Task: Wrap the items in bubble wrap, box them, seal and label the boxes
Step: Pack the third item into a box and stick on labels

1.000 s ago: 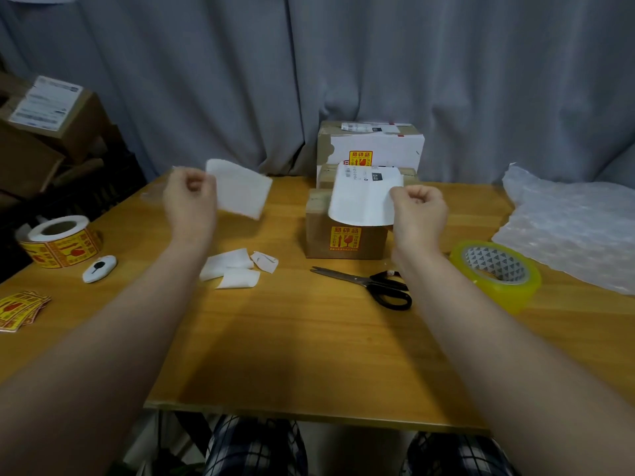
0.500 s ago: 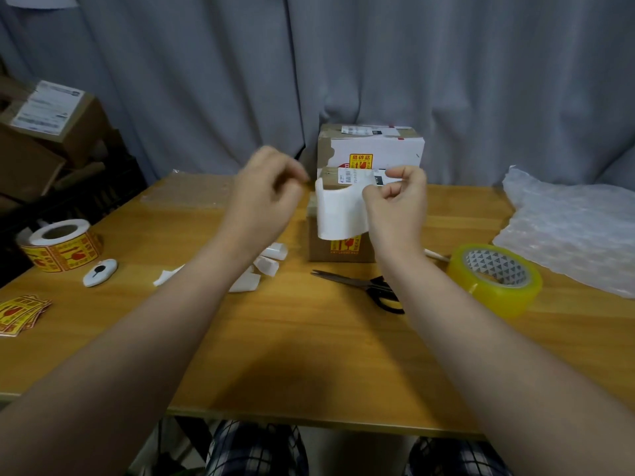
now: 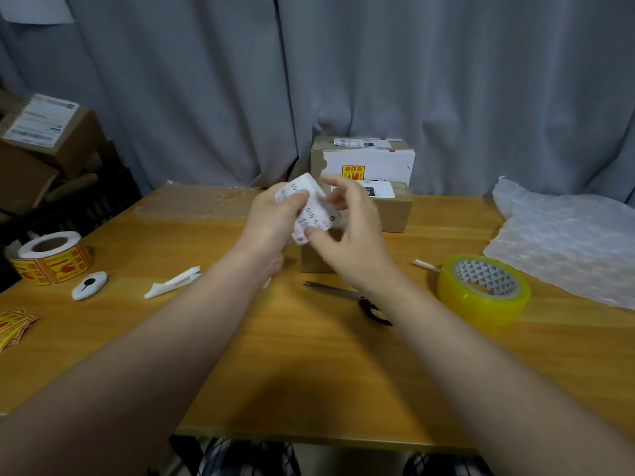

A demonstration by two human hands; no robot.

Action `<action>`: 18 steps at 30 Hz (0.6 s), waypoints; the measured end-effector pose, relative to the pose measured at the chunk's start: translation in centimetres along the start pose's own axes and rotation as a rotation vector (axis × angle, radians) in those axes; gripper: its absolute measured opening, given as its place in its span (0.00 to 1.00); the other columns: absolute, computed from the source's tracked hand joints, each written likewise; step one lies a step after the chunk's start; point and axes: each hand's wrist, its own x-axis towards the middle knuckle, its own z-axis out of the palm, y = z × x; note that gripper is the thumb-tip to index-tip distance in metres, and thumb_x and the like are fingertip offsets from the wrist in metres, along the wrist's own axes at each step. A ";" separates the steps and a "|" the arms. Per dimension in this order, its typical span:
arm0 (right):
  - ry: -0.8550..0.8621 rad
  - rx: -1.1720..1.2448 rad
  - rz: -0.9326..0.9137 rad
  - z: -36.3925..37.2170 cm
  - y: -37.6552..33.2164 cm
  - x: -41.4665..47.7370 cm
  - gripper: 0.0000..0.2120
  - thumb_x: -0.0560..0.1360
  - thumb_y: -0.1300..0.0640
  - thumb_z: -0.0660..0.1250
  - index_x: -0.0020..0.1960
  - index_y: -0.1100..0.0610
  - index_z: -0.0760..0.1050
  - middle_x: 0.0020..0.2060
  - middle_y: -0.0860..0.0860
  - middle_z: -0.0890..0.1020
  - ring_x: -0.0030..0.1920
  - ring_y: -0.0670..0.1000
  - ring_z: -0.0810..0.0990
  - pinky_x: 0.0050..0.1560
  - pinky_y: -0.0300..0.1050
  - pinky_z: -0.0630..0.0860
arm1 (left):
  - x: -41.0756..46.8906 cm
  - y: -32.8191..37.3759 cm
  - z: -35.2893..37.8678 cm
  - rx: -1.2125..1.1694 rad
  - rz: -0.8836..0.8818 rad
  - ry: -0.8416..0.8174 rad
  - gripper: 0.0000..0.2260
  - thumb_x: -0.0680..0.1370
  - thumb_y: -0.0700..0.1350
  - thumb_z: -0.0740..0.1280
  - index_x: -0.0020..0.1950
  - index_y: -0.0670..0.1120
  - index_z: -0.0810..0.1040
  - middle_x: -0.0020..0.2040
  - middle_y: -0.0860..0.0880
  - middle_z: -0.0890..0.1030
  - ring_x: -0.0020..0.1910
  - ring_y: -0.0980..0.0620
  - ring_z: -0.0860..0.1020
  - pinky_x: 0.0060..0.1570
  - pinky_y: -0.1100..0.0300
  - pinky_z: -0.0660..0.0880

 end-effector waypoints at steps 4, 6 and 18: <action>-0.068 0.640 0.543 -3.1 0.9 1.8 0.21 0.75 0.45 0.65 0.66 0.51 0.71 0.62 0.56 0.77 0.58 0.53 0.78 0.61 0.51 0.74 | 0.6 1.3 -1.3 -0.102 -0.129 -0.404 0.11 0.76 0.32 0.62 0.56 0.42 0.77 0.47 0.42 0.84 0.47 0.47 0.83 0.45 0.55 0.81; -0.350 0.912 0.725 -4.5 1.3 2.4 0.31 0.72 0.36 0.60 0.66 0.56 0.73 0.59 0.60 0.80 0.59 0.60 0.79 0.61 0.59 0.74 | 0.7 1.8 -1.4 -0.076 -0.166 -0.532 0.11 0.75 0.31 0.61 0.54 0.42 0.77 0.47 0.41 0.84 0.47 0.47 0.83 0.46 0.55 0.81; -0.022 0.268 0.732 -4.7 4.4 8.5 0.07 0.73 0.60 0.72 0.42 0.62 0.76 0.44 0.57 0.84 0.41 0.52 0.84 0.33 0.40 0.79 | 7.5 0.8 -0.3 0.344 -0.009 -0.102 0.16 0.74 0.32 0.68 0.61 0.38 0.75 0.54 0.43 0.81 0.48 0.49 0.82 0.46 0.61 0.80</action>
